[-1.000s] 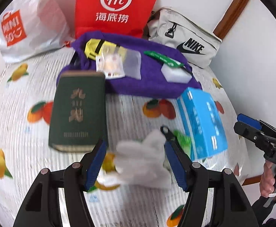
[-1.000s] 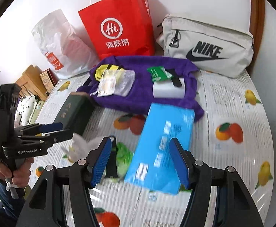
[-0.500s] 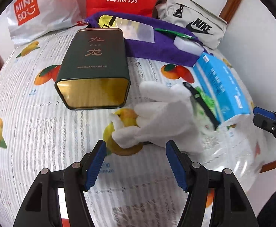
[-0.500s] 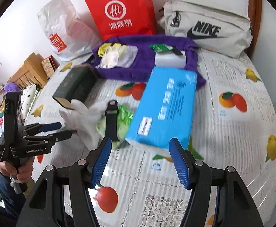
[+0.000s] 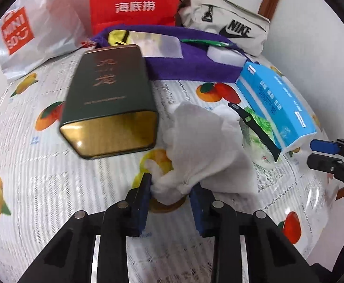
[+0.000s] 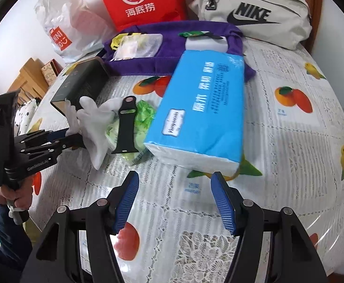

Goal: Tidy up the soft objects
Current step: 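Grasp the white cloth with the left gripper while the right moves to the black strap, then grasp the black watch strap with the right gripper while the left holds the cloth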

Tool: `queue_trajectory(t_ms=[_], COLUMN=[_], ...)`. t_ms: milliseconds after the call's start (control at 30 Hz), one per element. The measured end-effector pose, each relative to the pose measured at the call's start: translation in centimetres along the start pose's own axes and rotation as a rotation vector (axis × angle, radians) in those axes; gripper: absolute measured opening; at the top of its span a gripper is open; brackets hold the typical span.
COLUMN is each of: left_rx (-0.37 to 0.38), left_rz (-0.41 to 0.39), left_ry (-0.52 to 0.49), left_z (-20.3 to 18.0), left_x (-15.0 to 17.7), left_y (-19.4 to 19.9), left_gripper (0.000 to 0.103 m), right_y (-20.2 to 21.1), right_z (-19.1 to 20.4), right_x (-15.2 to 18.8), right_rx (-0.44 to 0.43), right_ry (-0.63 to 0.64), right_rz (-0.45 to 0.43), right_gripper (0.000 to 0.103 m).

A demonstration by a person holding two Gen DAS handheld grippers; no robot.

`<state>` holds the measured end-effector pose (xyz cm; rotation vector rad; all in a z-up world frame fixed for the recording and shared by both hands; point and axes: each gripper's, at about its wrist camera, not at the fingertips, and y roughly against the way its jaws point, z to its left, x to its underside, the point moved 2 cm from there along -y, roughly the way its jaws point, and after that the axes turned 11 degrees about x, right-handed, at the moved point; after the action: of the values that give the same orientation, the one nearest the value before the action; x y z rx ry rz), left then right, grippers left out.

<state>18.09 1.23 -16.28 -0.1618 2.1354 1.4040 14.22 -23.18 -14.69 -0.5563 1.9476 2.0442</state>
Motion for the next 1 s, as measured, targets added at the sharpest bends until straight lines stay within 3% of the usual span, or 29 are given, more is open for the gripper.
queue_trajectory(t_ms=[200, 333, 467, 533, 600, 733, 933, 1000], left_rx=[-0.016, -0.072, -0.056, -0.051, -0.048, -0.030, -0.015, -0.008], left_rz=[-0.038, -0.020, -0.040, -0.041, -0.041, -0.049, -0.055, -0.055], left_ry=[0.060, 0.100, 0.112, 0.115, 0.112, 0.113, 0.114, 0.111], left_z=[1.3, 2.6, 2.8, 3.0, 3.0, 3.1, 3.3, 3.4], left_x=[1.8, 2.9, 3.0, 2.9, 3.0, 3.1, 3.1, 3.2], left_y=[2.6, 2.0, 2.1, 2.0, 2.1, 2.1, 2.2, 2.3], left_gripper=[0.030, 0.030, 0.030, 0.030, 0.030, 0.031, 0.031, 0.031], right_y=[0.2, 0.1, 0.2, 0.1, 0.4, 0.7, -0.7, -1.4], right_z=[2.1, 3.7, 5.3, 5.8, 6.4, 7.6, 8.8, 8.6], right_x=[-0.4, -0.8, -1.6, -1.9, -2.3, -2.2, -2.0, -2.1], right_rx=[-0.030, -0.040, -0.041, -0.059, -0.048, -0.002, -0.061, -0.013], right_ry=[0.042, 0.076, 0.119, 0.130, 0.147, 0.216, 0.230, 0.235], right_rz=[-0.020, -0.035, -0.053, -0.046, -0.047, -0.052, -0.030, -0.020], right_gripper=[0.063, 0.063, 0.060, 0.042, 0.037, 0.037, 0.037, 0.037])
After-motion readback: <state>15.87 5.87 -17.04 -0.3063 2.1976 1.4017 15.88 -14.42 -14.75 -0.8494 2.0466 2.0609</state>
